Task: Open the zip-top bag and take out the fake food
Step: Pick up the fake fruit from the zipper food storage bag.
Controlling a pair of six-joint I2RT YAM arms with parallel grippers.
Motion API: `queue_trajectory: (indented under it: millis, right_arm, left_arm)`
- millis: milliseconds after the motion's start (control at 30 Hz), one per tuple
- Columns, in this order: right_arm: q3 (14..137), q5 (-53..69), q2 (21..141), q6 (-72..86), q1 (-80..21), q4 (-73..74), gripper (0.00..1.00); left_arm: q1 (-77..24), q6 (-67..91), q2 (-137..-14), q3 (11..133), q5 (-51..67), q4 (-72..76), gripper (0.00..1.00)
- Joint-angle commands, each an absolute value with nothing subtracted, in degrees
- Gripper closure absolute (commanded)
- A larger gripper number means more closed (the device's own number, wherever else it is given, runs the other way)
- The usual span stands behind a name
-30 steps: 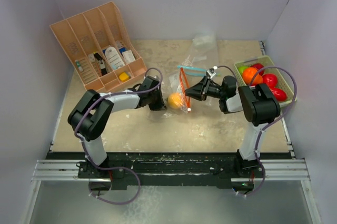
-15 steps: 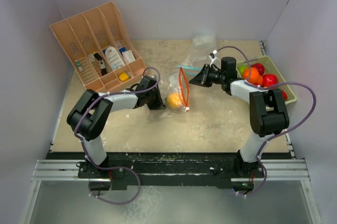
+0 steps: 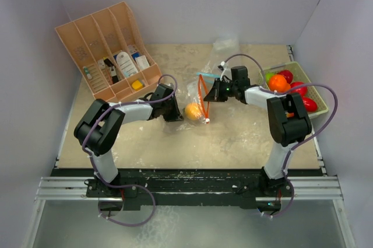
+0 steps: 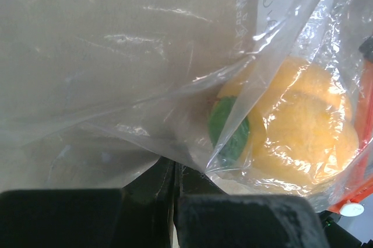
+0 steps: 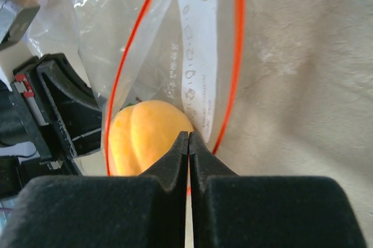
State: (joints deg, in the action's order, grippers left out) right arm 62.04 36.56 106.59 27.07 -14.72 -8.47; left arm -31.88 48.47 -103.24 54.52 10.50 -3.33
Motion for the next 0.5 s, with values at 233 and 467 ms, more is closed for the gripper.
queue_trajectory:
  millis: [233,467]
  right_arm:
    - [63.1,36.0,104.6,22.5,-19.0,-7.0,0.78]
    - [63.6,34.8,103.8,21.1,-21.8,-4.9,0.35]
  left_arm:
    - [-31.8,47.3,-105.1,55.2,9.8,-5.9,1.0]
    - [-32.2,48.1,-105.5,56.0,10.3,-5.9,1.0]
